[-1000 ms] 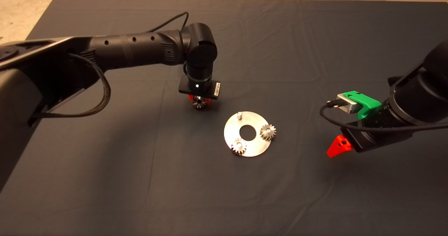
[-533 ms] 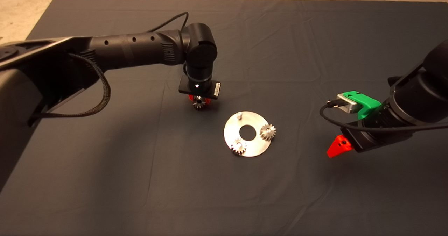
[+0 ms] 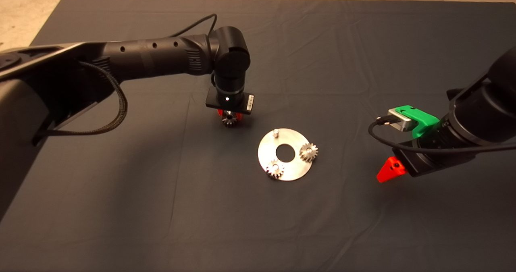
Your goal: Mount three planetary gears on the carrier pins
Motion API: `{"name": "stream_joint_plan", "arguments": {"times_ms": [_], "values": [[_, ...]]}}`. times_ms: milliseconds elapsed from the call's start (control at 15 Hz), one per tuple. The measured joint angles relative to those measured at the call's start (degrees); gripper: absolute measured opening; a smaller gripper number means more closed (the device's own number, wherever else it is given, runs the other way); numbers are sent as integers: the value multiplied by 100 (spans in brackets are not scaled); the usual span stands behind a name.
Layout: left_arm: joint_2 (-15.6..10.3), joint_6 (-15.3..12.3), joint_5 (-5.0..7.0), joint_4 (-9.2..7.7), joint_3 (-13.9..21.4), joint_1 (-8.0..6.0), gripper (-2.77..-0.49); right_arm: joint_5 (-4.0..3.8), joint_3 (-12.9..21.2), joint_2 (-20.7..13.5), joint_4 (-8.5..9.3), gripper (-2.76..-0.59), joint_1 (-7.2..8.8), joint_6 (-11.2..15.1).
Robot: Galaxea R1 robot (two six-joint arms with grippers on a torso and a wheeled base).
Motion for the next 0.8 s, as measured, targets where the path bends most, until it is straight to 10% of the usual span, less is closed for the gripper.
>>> {"name": "stream_joint_plan", "arguments": {"times_ms": [800], "values": [[-2,-7,4,0,13,0,-250,0,7,0,0,-89,0,5]]}}
